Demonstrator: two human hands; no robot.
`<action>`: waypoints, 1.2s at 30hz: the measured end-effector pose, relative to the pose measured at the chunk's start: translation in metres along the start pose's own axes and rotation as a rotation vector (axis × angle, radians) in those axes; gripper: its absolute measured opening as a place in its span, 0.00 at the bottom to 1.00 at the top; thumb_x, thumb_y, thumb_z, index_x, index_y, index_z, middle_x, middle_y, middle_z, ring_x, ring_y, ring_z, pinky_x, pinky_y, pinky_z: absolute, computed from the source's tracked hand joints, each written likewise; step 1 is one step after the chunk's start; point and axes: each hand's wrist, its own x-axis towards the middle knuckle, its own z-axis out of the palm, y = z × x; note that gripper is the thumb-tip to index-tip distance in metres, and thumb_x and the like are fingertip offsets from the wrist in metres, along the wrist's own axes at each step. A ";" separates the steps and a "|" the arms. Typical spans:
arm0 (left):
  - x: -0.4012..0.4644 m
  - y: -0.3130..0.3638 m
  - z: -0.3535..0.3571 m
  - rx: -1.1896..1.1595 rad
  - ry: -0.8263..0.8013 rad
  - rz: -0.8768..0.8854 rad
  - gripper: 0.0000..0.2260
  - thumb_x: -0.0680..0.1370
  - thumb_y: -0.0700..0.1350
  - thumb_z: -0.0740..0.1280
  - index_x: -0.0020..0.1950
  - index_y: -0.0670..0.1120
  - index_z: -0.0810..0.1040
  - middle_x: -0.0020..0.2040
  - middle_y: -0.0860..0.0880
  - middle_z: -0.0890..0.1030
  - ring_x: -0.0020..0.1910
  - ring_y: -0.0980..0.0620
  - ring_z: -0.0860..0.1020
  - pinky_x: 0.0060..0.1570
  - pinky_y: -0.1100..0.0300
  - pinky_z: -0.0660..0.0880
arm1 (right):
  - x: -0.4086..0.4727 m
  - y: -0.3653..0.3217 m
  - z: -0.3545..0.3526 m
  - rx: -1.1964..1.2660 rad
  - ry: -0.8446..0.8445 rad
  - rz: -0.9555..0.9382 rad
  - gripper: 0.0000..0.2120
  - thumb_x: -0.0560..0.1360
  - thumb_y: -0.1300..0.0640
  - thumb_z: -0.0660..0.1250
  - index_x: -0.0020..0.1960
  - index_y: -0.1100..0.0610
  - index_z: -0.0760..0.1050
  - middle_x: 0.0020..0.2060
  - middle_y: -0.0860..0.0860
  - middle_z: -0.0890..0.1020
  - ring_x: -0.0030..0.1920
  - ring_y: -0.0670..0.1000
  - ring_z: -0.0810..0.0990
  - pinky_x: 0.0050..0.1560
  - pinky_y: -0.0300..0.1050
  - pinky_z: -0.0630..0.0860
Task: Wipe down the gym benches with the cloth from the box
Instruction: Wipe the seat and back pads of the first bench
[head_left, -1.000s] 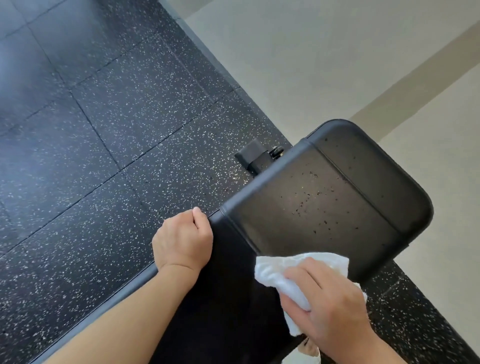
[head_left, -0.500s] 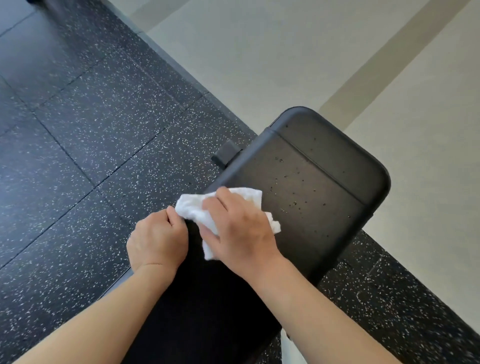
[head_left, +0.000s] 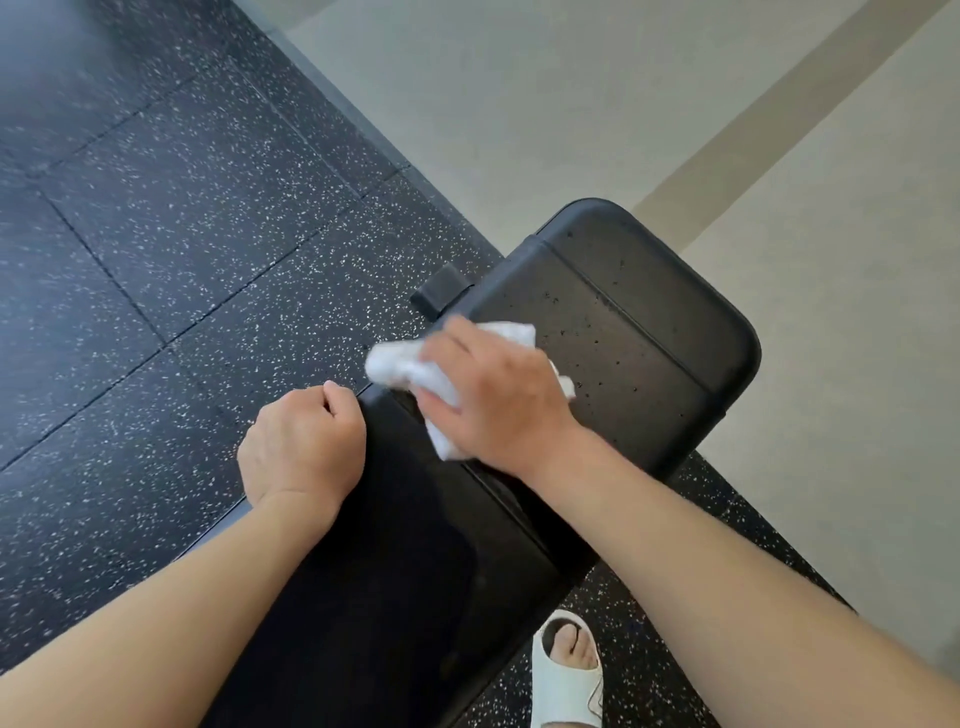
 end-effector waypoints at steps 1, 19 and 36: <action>0.000 0.000 0.000 0.000 -0.001 -0.004 0.24 0.83 0.51 0.56 0.30 0.42 0.71 0.30 0.46 0.72 0.29 0.47 0.67 0.38 0.50 0.64 | 0.021 -0.002 0.006 -0.002 -0.002 0.017 0.10 0.75 0.50 0.72 0.49 0.57 0.80 0.45 0.52 0.80 0.41 0.55 0.80 0.32 0.50 0.73; 0.000 -0.003 0.003 0.019 0.022 0.000 0.24 0.82 0.50 0.56 0.27 0.43 0.70 0.27 0.46 0.71 0.28 0.47 0.66 0.35 0.52 0.62 | -0.126 0.042 -0.044 0.021 -0.043 -0.069 0.08 0.80 0.49 0.68 0.50 0.53 0.81 0.44 0.48 0.78 0.40 0.50 0.77 0.35 0.44 0.76; 0.000 -0.001 0.001 0.042 0.005 -0.019 0.24 0.81 0.51 0.55 0.28 0.44 0.70 0.27 0.47 0.70 0.28 0.48 0.66 0.37 0.51 0.64 | -0.067 -0.012 -0.008 0.094 -0.033 -0.025 0.06 0.75 0.53 0.72 0.46 0.55 0.78 0.43 0.50 0.78 0.40 0.52 0.76 0.39 0.46 0.71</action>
